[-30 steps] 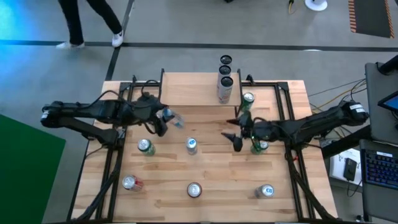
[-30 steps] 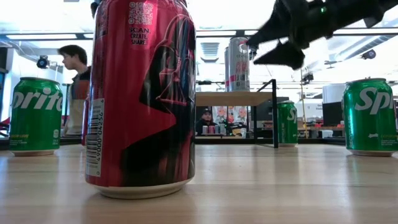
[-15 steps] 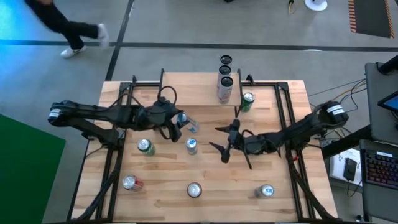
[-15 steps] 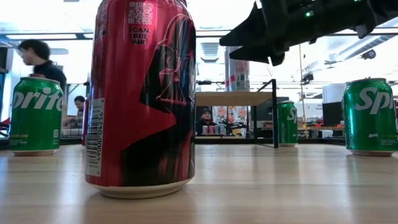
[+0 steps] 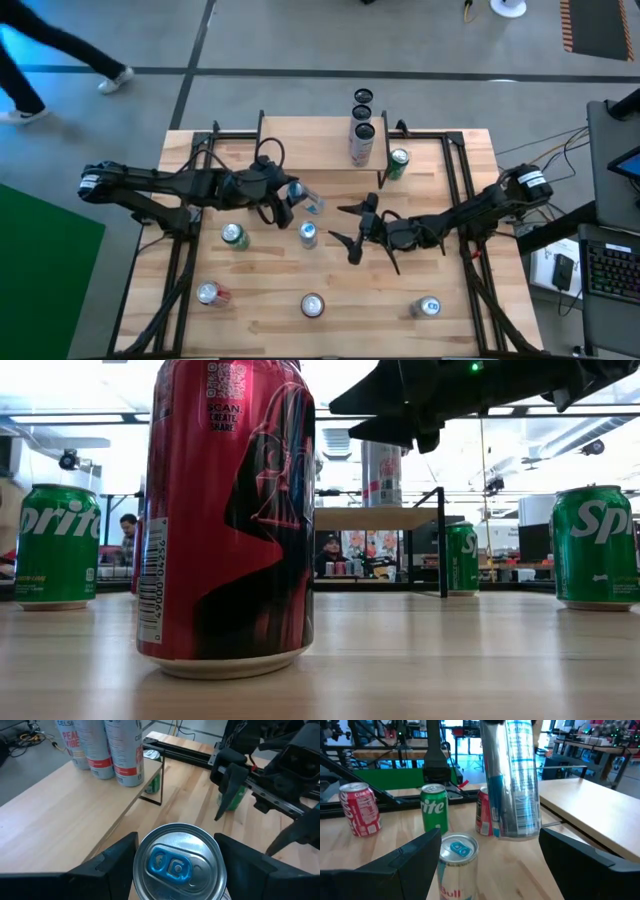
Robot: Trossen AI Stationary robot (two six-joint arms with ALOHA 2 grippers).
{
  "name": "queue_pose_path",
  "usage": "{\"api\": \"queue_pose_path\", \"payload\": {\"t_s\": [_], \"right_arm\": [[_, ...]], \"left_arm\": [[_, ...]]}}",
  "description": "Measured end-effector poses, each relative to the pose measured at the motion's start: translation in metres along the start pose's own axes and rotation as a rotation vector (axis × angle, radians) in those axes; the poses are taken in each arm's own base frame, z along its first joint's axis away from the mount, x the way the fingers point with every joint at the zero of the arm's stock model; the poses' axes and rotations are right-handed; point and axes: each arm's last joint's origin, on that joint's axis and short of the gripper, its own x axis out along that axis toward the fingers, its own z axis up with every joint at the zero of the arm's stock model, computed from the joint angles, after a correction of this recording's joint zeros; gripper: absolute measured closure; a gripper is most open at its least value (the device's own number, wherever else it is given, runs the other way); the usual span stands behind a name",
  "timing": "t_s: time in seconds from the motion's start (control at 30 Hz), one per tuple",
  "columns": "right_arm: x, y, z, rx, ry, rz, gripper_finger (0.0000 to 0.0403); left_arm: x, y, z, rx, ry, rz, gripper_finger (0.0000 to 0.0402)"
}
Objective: Place canned beverage on shelf
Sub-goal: Put the top blue soda can on the shelf
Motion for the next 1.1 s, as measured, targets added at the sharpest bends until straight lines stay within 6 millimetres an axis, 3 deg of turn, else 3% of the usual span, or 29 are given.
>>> {"api": "queue_pose_path", "payload": {"t_s": [1.1], "right_arm": [[0.0005, -0.0001, -0.0014, -0.021, 0.013, -0.002, 0.0077]], "left_arm": [[0.0004, -0.0004, 0.0025, 0.019, -0.026, 0.003, 0.0173]]}}
